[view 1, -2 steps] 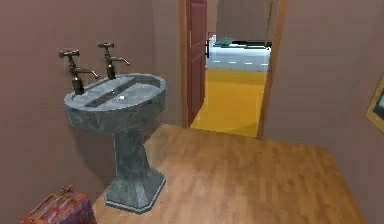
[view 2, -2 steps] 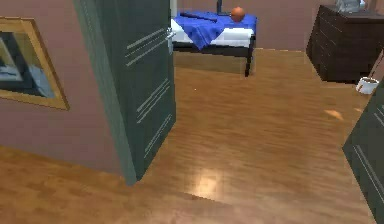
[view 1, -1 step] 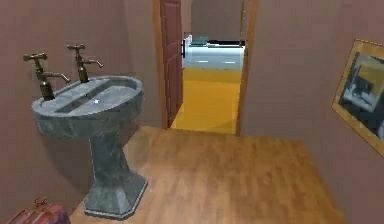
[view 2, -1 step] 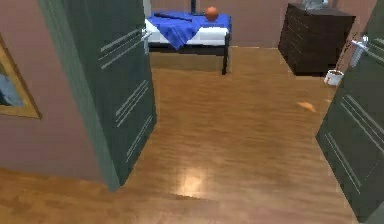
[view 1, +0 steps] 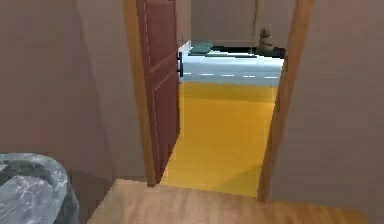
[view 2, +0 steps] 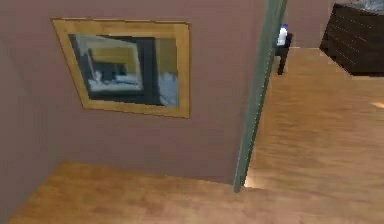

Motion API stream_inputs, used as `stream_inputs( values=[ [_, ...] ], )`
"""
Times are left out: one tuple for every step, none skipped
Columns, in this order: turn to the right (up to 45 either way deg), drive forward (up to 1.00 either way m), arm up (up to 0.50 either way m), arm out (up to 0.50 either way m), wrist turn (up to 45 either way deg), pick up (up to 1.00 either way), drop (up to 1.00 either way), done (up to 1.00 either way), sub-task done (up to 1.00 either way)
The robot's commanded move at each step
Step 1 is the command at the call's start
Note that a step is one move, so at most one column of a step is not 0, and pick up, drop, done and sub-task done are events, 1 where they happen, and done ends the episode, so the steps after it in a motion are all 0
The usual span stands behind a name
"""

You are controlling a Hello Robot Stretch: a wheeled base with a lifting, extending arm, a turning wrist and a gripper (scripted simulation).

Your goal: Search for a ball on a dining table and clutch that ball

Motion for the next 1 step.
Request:
stream_inputs(
  values=[
    [0.0, 1.00, 0.00, 0.00, 0.0, 0.00, 0.00, 0.00, 0.00]
  ],
)
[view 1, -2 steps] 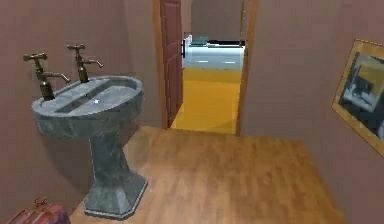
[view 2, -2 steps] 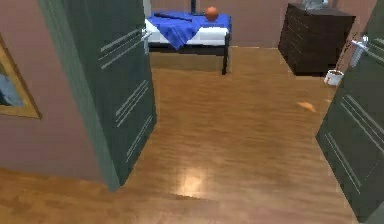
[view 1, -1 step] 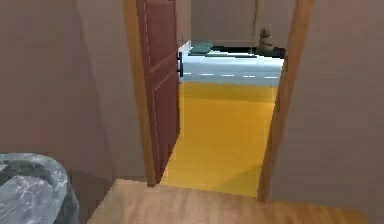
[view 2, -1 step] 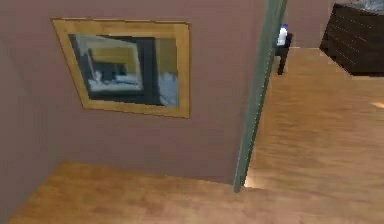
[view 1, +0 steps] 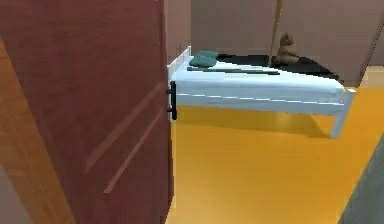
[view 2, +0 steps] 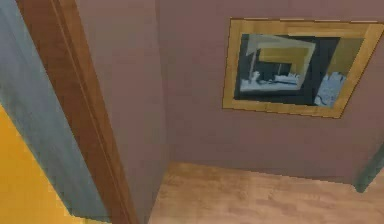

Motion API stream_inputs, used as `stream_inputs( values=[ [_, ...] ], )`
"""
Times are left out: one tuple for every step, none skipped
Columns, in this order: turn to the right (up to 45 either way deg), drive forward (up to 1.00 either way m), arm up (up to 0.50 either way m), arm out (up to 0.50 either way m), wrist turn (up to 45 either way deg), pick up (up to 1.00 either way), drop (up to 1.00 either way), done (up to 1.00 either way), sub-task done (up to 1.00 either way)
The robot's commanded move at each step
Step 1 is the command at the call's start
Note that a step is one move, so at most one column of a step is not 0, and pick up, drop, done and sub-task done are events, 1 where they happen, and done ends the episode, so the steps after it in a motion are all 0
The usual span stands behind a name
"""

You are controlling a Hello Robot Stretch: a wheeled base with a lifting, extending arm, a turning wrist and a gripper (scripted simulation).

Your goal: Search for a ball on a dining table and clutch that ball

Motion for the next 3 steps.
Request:
stream_inputs(
  values=[
    [21.0, 0.00, 0.00, 0.00, 0.0, 0.00, 0.00, 0.00, 0.00],
    [0.0, 0.10, 0.00, 0.00, 0.0, 0.00, 0.00, 0.00, 0.00],
    [-9.0, 0.00, 0.00, 0.00, 0.0, 0.00, 0.00, 0.00, 0.00]
  ],
)
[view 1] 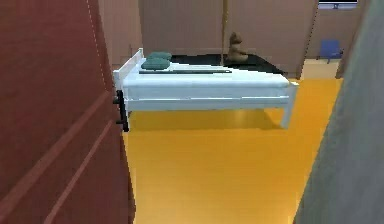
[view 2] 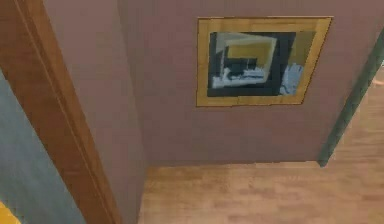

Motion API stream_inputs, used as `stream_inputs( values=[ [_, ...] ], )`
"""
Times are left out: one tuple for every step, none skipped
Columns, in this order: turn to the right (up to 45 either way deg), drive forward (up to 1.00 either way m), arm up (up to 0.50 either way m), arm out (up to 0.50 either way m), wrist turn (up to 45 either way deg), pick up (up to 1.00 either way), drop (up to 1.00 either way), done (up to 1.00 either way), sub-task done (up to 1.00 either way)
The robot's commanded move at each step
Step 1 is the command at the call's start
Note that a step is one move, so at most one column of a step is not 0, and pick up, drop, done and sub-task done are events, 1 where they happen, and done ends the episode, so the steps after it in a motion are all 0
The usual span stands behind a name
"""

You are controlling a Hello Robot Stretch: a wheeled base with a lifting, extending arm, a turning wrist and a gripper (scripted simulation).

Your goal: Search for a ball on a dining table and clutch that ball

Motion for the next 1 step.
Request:
stream_inputs(
  values=[
    [0.0, 0.60, 0.00, 0.00, 0.0, 0.00, 0.00, 0.00, 0.00]
  ],
)
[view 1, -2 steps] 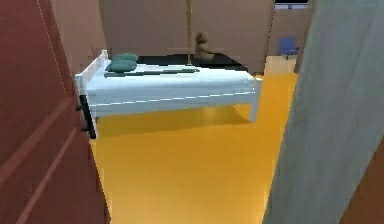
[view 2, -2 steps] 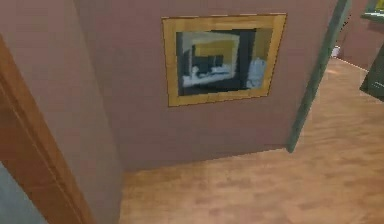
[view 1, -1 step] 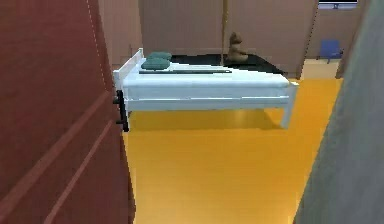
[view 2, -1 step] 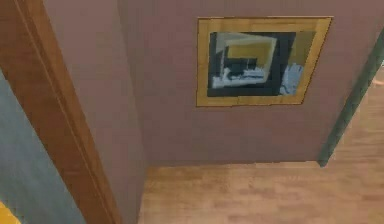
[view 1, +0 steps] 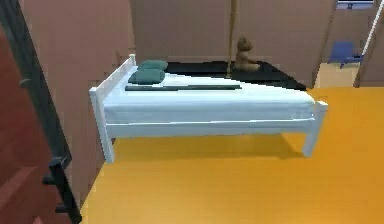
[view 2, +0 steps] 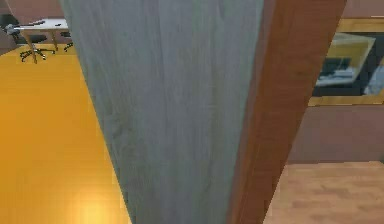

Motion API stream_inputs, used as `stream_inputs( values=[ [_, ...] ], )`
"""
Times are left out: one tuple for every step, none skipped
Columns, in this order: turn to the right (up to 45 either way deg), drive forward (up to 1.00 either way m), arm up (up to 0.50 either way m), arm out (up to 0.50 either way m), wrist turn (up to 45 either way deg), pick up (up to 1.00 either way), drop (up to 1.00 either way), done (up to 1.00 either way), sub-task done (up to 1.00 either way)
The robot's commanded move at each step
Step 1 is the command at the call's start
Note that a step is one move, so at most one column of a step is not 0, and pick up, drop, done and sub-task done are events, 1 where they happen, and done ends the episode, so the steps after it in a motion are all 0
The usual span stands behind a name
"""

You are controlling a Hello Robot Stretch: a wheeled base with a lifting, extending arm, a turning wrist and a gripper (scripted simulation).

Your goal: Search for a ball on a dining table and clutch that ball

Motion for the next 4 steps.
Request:
stream_inputs(
  values=[
    [15.0, 0.00, 0.00, 0.00, 0.0, 0.00, 0.00, 0.00, 0.00],
    [0.0, 0.80, 0.00, 0.00, 0.0, 0.00, 0.00, 0.00, 0.00],
    [45.0, 0.00, 0.00, 0.00, 0.0, 0.00, 0.00, 0.00, 0.00],
    [24.0, 0.00, 0.00, 0.00, 0.0, 0.00, 0.00, 0.00, 0.00]
  ],
)
